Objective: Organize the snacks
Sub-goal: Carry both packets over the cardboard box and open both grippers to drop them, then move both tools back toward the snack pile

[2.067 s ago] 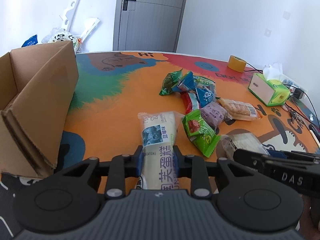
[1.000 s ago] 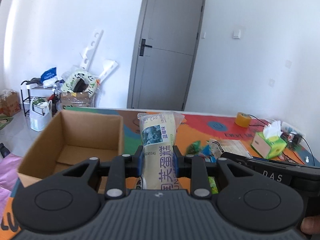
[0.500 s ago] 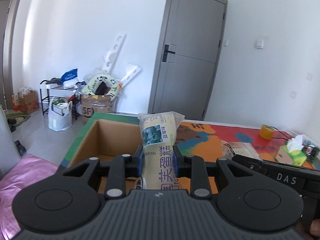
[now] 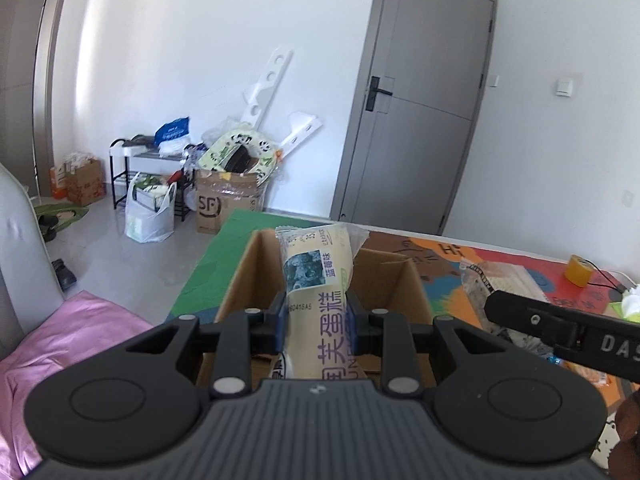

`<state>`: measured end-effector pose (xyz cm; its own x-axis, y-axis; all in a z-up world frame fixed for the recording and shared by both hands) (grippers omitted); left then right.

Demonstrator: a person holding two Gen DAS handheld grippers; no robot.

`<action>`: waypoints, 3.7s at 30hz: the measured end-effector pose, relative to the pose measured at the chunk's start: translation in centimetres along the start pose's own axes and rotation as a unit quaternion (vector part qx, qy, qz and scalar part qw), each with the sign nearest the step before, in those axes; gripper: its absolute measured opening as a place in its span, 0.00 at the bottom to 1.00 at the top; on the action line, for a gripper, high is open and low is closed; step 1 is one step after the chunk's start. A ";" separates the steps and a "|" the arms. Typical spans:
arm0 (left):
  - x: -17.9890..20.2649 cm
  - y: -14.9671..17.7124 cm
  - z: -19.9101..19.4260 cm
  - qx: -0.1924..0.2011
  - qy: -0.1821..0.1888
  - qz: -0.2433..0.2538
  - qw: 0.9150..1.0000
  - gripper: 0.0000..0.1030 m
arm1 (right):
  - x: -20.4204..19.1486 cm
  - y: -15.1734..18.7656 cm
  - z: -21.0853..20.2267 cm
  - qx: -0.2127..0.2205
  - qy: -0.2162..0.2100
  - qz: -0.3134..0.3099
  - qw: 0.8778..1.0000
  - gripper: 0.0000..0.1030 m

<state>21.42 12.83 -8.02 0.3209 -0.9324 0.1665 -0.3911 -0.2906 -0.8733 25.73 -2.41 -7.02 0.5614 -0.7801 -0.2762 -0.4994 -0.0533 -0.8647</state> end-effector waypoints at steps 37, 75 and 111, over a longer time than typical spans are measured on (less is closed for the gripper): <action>2.4 0.6 -2.4 -0.021 0.018 -0.007 1.000 0.84 | 3.1 0.9 -2.4 -0.009 0.007 0.072 0.997 0.66; 17.3 5.4 -3.4 -0.055 0.120 0.060 0.989 0.89 | 17.6 4.2 -12.1 0.011 0.100 0.132 0.986 0.77; 23.4 12.6 5.8 -0.129 0.105 0.067 0.984 0.63 | 24.0 8.4 -9.0 -0.034 0.105 0.165 0.980 0.65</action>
<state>28.99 -11.44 -17.71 0.0762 -0.9820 0.1729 -0.6328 -0.1817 -0.7527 29.06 -27.25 -17.14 0.2177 -0.8721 -0.4382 -0.6780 0.1879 -0.7106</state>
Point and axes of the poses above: each gripper's, at about its wrist camera, not at the fingertips, and z roughly the way its jaws point, x to its right, y to its underside, the point moved 10 cm from there along z, roughly the way its jaws point, and after that the axes turned 1 degree about y, right-handed, at the moved point
